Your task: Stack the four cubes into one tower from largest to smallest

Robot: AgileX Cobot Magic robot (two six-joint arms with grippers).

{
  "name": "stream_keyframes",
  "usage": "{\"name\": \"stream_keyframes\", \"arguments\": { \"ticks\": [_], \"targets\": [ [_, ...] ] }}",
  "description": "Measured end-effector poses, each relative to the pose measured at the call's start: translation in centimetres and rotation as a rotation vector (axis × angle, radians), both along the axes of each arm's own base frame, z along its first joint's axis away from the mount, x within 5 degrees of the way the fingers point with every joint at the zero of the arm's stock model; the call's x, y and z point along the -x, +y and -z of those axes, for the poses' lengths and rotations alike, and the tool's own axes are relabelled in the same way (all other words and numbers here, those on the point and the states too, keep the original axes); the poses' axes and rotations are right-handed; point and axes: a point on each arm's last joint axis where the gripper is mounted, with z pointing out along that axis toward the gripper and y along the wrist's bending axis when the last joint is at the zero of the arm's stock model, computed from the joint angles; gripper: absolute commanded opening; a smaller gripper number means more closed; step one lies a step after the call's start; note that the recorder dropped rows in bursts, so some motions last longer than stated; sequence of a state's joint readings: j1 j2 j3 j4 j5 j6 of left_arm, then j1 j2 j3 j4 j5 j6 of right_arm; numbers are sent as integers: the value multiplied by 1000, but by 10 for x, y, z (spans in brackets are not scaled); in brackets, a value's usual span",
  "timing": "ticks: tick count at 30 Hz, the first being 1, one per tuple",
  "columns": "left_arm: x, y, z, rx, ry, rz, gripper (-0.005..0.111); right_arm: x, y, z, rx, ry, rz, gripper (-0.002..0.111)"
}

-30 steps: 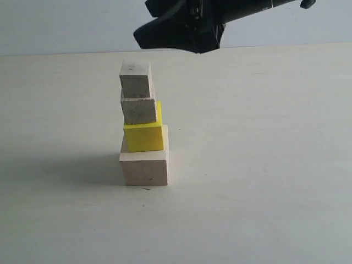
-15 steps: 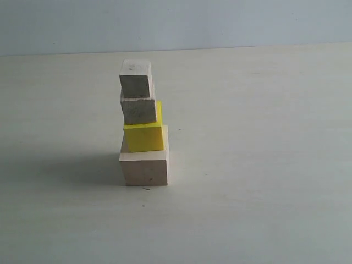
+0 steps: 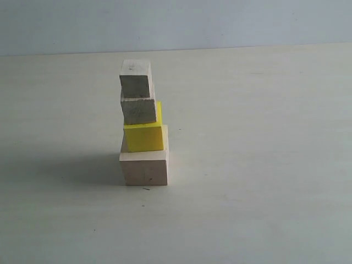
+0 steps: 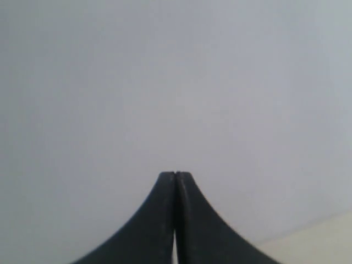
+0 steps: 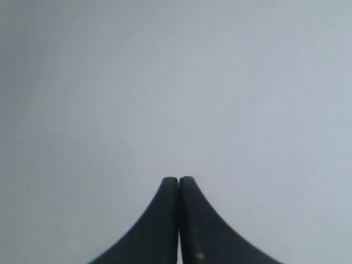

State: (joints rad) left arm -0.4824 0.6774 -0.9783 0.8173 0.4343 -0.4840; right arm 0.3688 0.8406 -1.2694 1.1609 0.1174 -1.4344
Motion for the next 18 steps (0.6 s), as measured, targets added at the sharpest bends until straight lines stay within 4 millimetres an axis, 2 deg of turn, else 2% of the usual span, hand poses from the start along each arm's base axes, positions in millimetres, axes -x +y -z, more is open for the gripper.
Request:
{"name": "stream_keyframes", "arguments": {
  "ticks": [5, 9, 12, 15, 18],
  "targets": [
    [14, 7, -45, 21, -179, -5, 0, 62, -27, -16, 31, -201, 95, 0],
    [19, 11, -64, 0, -251, -35, 0, 97, -43, -21, 16, -301, 147, 0],
    [27, 16, -68, 3, -274, -51, 0, 122, -53, -19, -6, -354, 160, 0],
    [41, 27, -64, 11, -284, -89, 0, 141, -61, -6, -26, -382, 177, 0],
    [58, 41, -51, 40, -297, -147, 0, 144, -67, 13, -49, -373, 217, 0]
  ]
}}
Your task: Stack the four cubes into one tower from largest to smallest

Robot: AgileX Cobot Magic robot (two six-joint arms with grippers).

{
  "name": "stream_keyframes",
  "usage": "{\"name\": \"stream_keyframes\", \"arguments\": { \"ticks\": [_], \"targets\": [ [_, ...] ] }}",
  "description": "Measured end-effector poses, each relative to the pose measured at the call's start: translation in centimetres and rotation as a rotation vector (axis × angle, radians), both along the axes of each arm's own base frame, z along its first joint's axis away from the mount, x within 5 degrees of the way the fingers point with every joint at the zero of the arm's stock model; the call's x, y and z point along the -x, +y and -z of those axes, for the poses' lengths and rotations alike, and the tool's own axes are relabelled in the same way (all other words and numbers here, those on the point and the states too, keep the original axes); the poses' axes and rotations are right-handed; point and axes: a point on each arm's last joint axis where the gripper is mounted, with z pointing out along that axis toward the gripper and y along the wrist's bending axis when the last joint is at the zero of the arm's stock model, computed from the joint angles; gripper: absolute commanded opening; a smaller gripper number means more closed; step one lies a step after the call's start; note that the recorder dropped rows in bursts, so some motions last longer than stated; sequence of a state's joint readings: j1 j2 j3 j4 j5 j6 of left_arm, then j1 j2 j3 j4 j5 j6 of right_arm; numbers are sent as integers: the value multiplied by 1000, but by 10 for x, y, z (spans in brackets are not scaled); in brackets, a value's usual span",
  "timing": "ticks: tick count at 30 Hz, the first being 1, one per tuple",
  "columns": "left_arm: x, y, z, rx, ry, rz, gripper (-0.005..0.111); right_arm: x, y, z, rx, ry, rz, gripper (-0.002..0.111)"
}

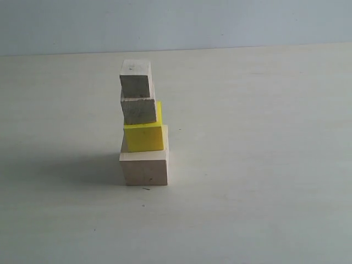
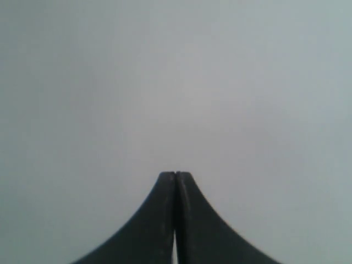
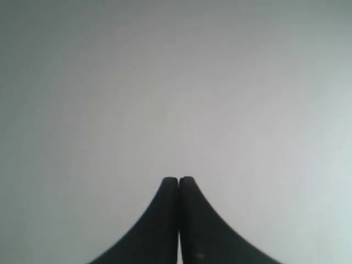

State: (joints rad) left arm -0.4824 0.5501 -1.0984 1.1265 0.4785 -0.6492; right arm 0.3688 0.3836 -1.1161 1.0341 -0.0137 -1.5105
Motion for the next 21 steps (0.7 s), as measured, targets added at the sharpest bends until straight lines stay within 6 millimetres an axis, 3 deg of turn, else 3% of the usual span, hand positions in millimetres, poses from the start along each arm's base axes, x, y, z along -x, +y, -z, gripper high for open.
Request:
{"name": "stream_keyframes", "arguments": {
  "ticks": [6, 12, 16, 21],
  "targets": [
    [40, 35, 32, 125, -74, -130, 0, -11, 1, 41, 1, 75, 23, 0],
    [66, 60, 74, 212, -52, -246, 0, -11, 1, 72, 14, 110, 21, 0],
    [78, 67, 97, 253, -46, -237, 0, -9, 0, 94, 7, 127, 14, 0],
    [79, 62, 116, 213, -14, -178, 0, -7, -5, 117, -75, 150, -6, 0]
  ]
}}
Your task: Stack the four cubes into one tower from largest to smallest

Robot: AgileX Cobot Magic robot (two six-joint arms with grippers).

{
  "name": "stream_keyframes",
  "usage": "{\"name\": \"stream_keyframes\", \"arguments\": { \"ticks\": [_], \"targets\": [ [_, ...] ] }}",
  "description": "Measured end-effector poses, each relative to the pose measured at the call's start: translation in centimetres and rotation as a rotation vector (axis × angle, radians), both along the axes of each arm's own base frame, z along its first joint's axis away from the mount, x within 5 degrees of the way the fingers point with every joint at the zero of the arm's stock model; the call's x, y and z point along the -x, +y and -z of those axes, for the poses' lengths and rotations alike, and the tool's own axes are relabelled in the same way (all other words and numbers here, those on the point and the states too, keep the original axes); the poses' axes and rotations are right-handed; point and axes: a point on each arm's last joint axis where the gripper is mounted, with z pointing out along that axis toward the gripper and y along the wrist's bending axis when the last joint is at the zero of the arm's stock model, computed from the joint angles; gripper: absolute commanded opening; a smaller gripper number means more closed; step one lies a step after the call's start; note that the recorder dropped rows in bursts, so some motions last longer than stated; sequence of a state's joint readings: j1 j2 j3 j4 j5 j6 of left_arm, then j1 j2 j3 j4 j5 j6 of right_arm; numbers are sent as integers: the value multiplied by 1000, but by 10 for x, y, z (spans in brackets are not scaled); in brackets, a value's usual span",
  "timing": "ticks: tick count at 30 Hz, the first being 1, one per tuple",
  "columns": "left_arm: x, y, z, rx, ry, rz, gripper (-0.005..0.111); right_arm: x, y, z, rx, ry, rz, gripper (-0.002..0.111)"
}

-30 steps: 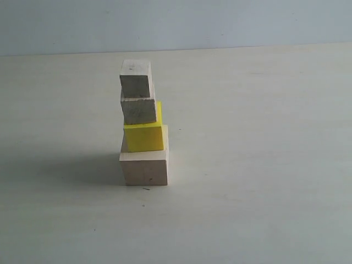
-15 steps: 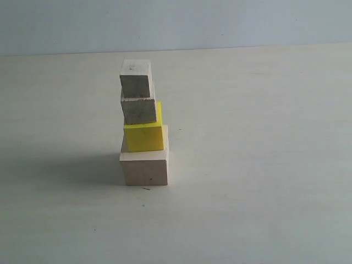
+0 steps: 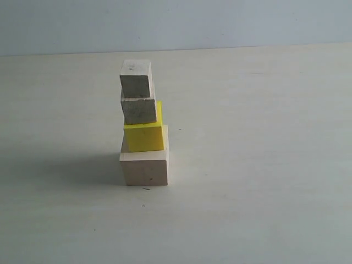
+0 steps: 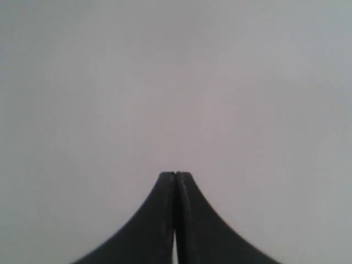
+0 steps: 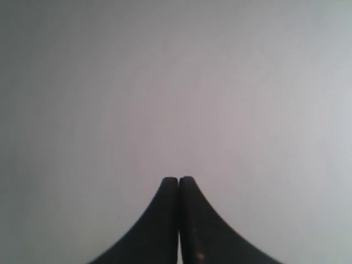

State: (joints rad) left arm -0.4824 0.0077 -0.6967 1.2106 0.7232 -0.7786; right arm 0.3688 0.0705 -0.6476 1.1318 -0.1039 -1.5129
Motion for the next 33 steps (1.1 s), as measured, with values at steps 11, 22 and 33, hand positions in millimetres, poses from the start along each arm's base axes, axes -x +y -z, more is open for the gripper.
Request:
{"name": "stream_keyframes", "arguments": {
  "ticks": [11, 22, 33],
  "targets": [
    [-31, -27, 17, -106, 92, 120, 0, -19, -2, 30, -83, 93, 42, 0],
    [-41, -35, 27, -125, 133, 147, 0, -52, 20, 91, -106, 357, -139, 0],
    [-42, -36, 30, -81, 155, 176, 0, -53, 21, 93, -227, 404, -218, 0]
  ]
}}
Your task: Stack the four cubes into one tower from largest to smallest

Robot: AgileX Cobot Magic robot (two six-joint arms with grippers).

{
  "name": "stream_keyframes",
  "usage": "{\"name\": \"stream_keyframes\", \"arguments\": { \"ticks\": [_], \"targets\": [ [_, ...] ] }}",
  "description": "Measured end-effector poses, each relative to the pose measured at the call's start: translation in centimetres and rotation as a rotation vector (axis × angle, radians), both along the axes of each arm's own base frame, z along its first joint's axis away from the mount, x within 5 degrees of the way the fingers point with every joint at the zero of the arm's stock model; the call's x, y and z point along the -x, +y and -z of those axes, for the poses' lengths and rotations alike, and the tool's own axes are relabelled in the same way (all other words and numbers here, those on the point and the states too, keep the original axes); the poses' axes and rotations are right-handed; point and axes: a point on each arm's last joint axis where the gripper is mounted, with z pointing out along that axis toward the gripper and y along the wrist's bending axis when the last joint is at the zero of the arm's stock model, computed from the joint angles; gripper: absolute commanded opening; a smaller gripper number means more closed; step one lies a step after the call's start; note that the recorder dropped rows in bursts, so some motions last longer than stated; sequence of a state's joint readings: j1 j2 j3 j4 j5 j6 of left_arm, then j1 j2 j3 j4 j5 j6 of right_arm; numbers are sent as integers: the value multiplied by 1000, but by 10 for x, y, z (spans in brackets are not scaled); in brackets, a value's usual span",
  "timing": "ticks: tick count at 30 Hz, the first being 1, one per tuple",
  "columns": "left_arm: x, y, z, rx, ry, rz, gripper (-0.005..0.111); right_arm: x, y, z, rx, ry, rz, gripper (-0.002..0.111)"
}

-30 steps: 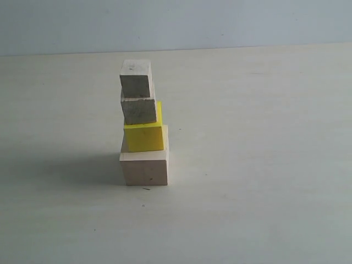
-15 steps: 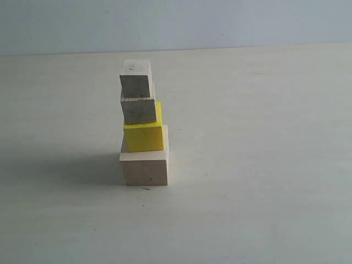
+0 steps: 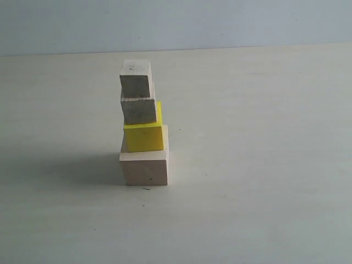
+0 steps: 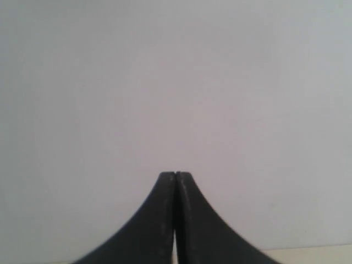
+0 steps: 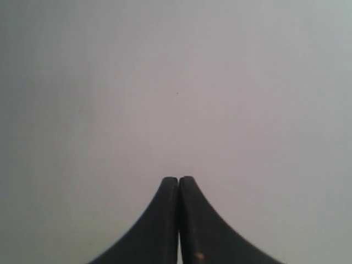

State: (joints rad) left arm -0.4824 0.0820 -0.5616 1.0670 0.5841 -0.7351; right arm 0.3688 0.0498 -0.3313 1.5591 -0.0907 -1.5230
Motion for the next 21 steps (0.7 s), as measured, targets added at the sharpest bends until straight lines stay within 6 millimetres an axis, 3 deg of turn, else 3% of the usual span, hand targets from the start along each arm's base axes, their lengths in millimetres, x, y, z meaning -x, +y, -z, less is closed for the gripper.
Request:
{"name": "stream_keyframes", "arguments": {
  "ticks": [21],
  "targets": [
    [0, 0, 1, 4, 6, -3, 0, 0, 0, 0, -12, 4, -5, 0]
  ]
}}
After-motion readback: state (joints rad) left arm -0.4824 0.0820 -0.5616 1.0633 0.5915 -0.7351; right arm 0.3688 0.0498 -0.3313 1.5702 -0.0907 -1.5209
